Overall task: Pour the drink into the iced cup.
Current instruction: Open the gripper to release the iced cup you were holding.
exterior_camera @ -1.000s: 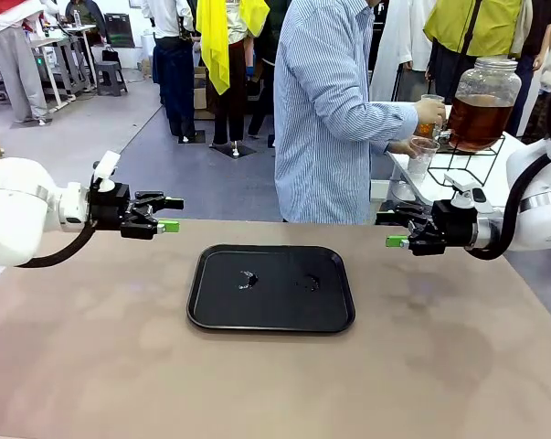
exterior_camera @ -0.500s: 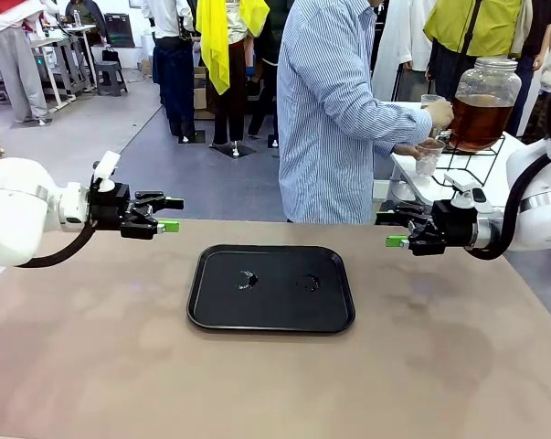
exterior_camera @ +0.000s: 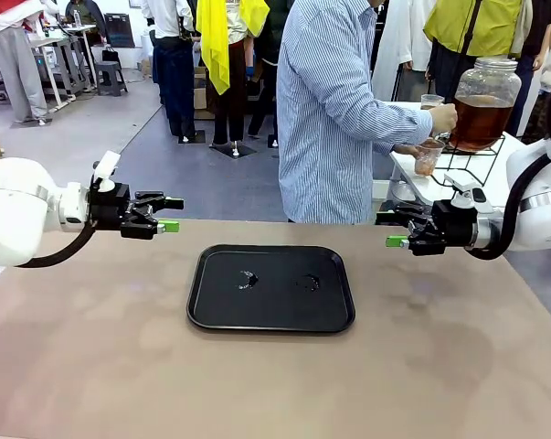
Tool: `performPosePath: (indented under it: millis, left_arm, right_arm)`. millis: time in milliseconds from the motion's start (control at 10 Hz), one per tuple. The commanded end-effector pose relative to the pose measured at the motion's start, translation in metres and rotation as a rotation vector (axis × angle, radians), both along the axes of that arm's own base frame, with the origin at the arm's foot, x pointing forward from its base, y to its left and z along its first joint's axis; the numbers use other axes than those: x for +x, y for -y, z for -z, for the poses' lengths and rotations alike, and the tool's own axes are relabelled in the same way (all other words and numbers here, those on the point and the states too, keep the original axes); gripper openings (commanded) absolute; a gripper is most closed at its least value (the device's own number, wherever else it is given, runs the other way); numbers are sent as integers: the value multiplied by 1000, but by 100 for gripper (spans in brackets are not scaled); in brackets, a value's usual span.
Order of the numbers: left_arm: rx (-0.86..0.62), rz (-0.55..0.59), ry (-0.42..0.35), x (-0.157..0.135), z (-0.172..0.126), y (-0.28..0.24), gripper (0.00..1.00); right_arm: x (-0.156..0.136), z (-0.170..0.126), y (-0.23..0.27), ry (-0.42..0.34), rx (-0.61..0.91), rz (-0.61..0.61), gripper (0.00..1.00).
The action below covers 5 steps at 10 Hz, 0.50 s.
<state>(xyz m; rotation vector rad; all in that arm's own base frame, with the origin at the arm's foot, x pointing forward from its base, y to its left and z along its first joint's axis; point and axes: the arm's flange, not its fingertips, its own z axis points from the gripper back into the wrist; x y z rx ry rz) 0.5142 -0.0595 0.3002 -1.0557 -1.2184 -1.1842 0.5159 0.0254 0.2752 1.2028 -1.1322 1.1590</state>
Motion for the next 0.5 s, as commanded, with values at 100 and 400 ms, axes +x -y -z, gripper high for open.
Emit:
performPosePath:
  millis: [100,400]
  left_arm:
    - [-1,1,-3,0,-1,0,100]
    - [-1,1,-3,0,-1,0,100]
  right_arm:
    - [1,-2,-2,-1,-4,-2,100]
    - [1,-2,-2,-1,-4,-2,100]
